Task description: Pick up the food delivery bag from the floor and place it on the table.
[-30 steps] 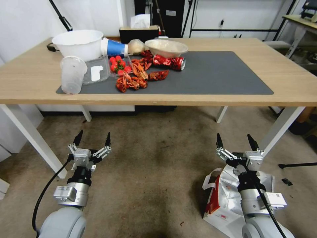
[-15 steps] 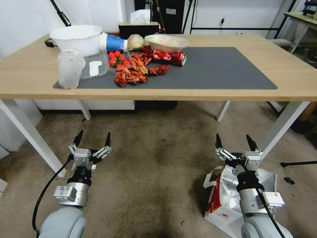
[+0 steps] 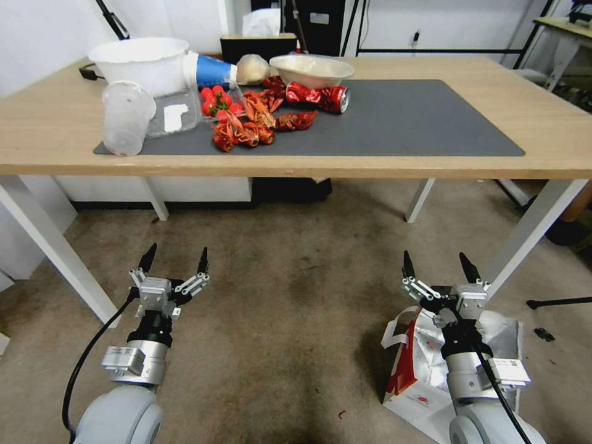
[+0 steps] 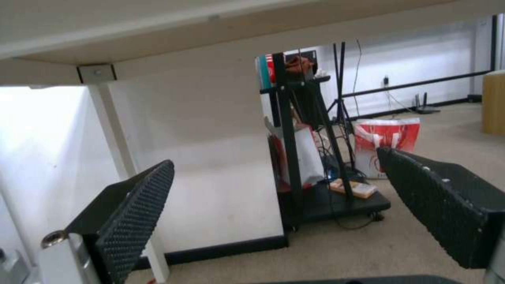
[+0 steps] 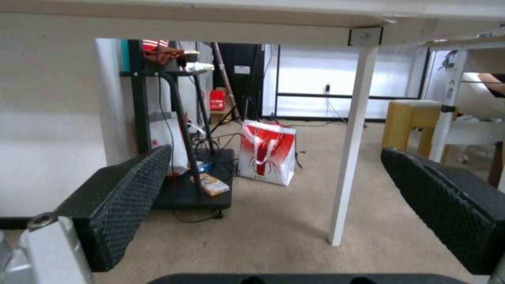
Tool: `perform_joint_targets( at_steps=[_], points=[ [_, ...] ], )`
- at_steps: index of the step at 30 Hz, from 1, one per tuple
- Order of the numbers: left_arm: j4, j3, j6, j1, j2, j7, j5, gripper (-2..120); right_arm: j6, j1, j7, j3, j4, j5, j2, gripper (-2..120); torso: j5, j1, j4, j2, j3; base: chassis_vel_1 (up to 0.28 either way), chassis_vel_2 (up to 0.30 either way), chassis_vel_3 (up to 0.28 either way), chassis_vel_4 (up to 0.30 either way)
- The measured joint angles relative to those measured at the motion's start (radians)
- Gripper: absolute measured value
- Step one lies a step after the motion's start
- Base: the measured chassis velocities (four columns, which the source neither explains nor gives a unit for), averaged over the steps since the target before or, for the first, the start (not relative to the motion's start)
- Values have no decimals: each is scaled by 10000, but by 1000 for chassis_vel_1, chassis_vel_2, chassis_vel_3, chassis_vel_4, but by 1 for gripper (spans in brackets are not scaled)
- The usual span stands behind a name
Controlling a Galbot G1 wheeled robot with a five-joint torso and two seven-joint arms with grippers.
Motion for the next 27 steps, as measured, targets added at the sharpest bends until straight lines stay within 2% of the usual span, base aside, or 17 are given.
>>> perform_joint_targets(
  at_steps=[27],
  points=[
    [89,65,-110,14,-24,54,28,97,102,-57,5,11,-25,-10,37,100,0,-189,0,-1113,-924,0,0,0,0]
  ],
)
